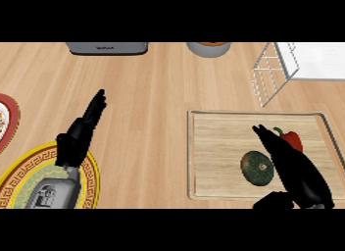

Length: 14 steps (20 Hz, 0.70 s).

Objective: Pick the squash from the tray and place it in the tiered shelf

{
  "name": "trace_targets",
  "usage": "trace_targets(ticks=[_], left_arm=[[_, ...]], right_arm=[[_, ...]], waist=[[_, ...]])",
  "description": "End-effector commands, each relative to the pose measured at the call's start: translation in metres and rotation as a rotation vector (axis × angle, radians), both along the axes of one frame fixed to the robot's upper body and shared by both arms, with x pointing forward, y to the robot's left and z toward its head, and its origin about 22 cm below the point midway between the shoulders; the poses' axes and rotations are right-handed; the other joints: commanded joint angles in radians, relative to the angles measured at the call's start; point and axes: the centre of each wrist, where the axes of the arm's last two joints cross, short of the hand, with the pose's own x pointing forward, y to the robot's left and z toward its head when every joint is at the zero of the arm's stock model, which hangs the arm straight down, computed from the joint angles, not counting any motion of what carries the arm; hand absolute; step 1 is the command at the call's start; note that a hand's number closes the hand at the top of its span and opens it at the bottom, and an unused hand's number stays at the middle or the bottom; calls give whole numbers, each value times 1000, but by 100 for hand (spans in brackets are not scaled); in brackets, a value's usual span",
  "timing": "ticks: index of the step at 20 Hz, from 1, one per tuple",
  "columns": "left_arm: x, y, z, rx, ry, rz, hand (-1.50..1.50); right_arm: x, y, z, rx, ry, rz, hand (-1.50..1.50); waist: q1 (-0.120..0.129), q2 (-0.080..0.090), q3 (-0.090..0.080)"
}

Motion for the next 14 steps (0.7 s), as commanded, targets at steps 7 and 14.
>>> trace_targets(ticks=[7,14], left_arm=[[2,-12,11,5,24,-5,0],[-17,-35,0,1,-2,10,0]], right_arm=[[6,-12,-29,-112,11,102,150],[-1,7,-13,-65,-87,88,150]], waist=[[1,0,0],[1,-1,0]])
